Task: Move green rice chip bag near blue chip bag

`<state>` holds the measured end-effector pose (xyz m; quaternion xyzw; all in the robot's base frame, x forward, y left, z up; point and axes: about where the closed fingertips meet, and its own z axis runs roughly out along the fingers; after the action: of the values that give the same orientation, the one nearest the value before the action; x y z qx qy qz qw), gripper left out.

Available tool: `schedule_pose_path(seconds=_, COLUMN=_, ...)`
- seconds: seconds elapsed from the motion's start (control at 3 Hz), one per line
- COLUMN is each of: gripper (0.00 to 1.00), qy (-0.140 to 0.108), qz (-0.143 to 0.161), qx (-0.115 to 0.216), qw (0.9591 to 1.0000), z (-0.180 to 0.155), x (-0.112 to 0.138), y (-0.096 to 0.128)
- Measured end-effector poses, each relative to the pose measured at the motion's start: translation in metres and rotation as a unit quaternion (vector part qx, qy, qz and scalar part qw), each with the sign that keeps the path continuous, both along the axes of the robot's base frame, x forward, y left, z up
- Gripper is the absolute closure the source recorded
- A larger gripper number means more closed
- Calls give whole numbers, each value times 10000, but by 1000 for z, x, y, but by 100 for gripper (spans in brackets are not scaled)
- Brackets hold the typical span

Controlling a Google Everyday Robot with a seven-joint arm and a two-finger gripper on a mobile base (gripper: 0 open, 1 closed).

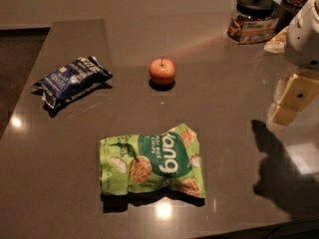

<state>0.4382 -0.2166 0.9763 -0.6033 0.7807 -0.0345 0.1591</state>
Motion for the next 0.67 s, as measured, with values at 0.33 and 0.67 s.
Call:
schedule_pose_path(seconds=0.33, gripper=0, qy=-9, qz=0, qx=2, qw=10000, z=0, x=0, y=0)
schedule_pose_path(seconds=0.67, gripper=0, qy=13, qz=159, qx=219, qw=9996, z=-2, x=-2, y=14)
